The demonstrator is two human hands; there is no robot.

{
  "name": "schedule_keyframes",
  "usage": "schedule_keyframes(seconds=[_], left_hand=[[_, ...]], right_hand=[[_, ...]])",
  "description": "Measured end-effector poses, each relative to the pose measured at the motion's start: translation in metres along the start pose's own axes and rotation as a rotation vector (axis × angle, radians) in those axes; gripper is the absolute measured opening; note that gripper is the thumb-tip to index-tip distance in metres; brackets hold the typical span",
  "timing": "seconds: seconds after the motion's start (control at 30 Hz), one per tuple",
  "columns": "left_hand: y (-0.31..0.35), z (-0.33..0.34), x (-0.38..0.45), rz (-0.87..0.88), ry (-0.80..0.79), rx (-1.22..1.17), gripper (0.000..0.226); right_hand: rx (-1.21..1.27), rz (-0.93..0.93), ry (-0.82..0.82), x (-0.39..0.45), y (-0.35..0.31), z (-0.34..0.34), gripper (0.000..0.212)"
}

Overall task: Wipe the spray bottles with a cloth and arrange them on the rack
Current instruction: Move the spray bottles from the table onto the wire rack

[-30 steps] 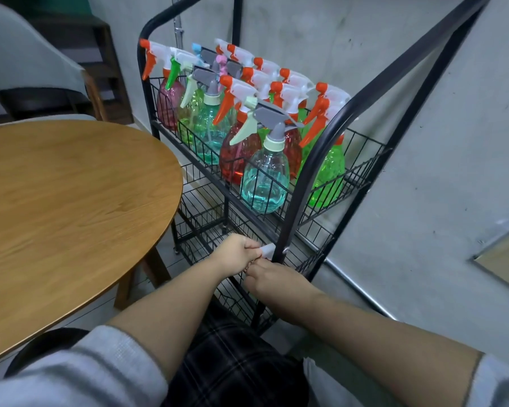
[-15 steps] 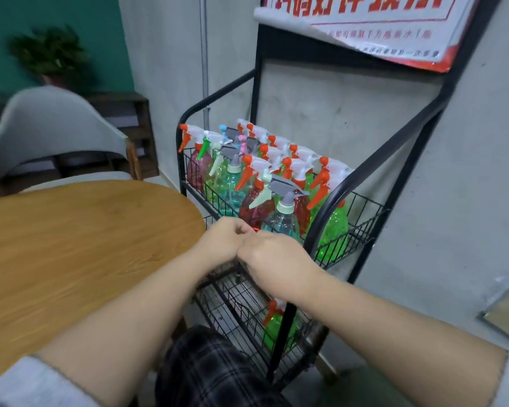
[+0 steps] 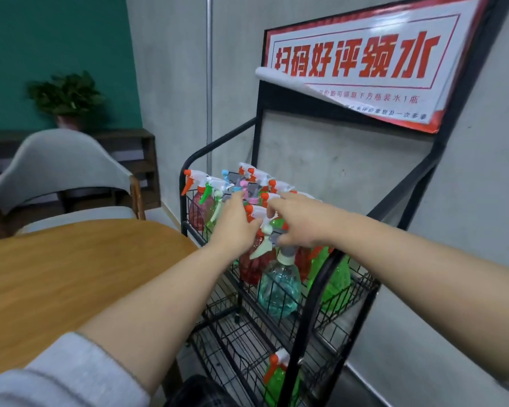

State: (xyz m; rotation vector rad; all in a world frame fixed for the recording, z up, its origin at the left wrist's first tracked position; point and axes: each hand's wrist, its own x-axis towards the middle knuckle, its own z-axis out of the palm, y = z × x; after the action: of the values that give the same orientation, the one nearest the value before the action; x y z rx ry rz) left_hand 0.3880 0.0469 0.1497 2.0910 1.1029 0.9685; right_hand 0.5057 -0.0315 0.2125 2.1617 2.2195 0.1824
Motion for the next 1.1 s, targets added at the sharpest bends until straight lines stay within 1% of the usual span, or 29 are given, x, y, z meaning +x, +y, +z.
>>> schedule_keyframes(seconds=[0.03, 0.07, 0.1, 0.2, 0.3, 0.37, 0.43, 0.47, 0.53, 0.77, 1.03, 1.1], left_hand=[[0.001, 0.002, 0.004, -0.01, -0.019, -0.003, 0.067], [0.0, 0.004, 0.007, -0.019, -0.036, -0.005, 0.066], [-0.001, 0.007, 0.01, -0.023, -0.044, -0.004, 0.063], [-0.008, 0.011, 0.018, -0.015, -0.047, -0.004, 0.043], [-0.016, 0.009, 0.026, 0.029, -0.052, -0.014, 0.032], [-0.022, 0.009, 0.03, 0.052, -0.066, -0.031, 0.033], [-0.028, 0.01, 0.034, 0.062, -0.087, -0.046, 0.032], [-0.03, 0.011, 0.035, 0.068, -0.094, -0.05, 0.03], [-0.034, 0.011, 0.037, 0.08, -0.102, -0.075, 0.026], [-0.042, 0.013, 0.039, 0.062, -0.128, -0.189, 0.025], [-0.044, 0.015, 0.039, 0.082, -0.133, -0.187, 0.024], [-0.045, 0.015, 0.038, 0.082, -0.141, -0.186, 0.025]], right_hand=[[0.025, 0.018, -0.087, 0.004, 0.004, -0.001, 0.054], [0.045, 0.029, -0.174, 0.007, 0.007, -0.001, 0.059], [0.062, 0.024, -0.249, 0.011, 0.011, 0.0, 0.056], [0.133, -0.041, -0.4, 0.021, 0.022, 0.0, 0.022], [0.191, -0.117, -0.494, 0.031, 0.029, -0.004, 0.01], [0.249, -0.14, -0.535, 0.036, 0.033, -0.003, 0.009], [0.319, -0.148, -0.576, 0.039, 0.036, -0.002, 0.02], [0.338, -0.149, -0.59, 0.04, 0.037, -0.001, 0.021], [0.324, -0.151, -0.605, 0.042, 0.036, 0.0, 0.019], [0.283, -0.099, -0.645, 0.04, 0.03, -0.005, 0.037], [0.259, -0.094, -0.671, 0.041, 0.029, -0.005, 0.04], [0.278, -0.097, -0.697, 0.041, 0.03, -0.005, 0.044]])
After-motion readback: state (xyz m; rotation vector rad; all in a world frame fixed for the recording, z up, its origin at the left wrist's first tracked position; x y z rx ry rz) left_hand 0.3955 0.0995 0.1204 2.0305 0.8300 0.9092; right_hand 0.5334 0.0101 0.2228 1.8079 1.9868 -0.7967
